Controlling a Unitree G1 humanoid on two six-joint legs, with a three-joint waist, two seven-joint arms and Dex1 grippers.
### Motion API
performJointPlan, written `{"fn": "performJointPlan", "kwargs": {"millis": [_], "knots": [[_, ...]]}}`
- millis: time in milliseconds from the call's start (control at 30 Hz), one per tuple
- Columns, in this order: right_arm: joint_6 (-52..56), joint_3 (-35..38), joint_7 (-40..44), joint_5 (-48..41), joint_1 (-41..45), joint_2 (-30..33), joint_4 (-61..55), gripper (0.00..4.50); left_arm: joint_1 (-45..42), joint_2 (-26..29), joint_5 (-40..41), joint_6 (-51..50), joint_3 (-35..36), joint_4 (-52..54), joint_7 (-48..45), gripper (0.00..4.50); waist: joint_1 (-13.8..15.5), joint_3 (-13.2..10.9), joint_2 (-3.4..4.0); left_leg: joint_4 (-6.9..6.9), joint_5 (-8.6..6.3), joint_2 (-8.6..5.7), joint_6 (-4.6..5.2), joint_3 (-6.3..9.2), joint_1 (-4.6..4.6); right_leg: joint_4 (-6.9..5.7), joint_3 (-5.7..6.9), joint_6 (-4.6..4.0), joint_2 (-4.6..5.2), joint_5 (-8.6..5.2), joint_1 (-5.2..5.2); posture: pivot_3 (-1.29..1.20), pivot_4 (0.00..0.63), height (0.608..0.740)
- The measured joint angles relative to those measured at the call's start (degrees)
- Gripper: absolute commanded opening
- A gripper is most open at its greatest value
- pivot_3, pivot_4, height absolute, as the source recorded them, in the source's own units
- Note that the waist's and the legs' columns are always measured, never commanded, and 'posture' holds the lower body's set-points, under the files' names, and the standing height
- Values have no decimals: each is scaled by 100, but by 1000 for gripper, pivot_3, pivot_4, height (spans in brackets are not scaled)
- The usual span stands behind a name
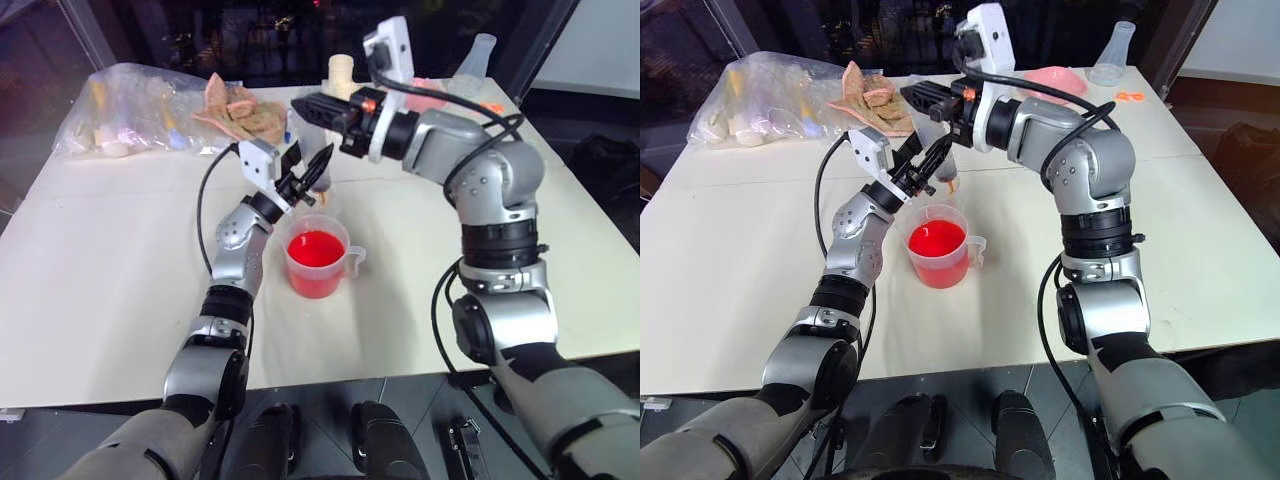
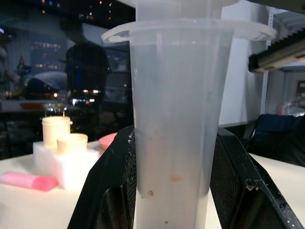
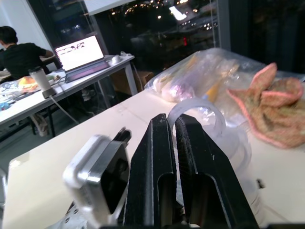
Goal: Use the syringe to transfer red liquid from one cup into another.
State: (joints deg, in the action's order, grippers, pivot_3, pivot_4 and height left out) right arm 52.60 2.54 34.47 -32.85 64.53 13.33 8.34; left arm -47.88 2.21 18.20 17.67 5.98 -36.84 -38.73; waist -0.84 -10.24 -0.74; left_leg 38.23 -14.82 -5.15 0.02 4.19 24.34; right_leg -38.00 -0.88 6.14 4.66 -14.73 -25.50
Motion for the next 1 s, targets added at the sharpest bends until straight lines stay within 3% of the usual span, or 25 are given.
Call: {"fn": "performJointPlan", "kwargs": {"millis": [1000], "knots": [[-51, 138, -62, 1, 164, -179, 431, 118, 332, 277, 121, -1427, 1, 1196, 156, 1522, -15, 1, 2, 0, 5, 0, -9, 2, -4, -10, -1, -1, -1, 0, -1, 0, 150, 740]]}}
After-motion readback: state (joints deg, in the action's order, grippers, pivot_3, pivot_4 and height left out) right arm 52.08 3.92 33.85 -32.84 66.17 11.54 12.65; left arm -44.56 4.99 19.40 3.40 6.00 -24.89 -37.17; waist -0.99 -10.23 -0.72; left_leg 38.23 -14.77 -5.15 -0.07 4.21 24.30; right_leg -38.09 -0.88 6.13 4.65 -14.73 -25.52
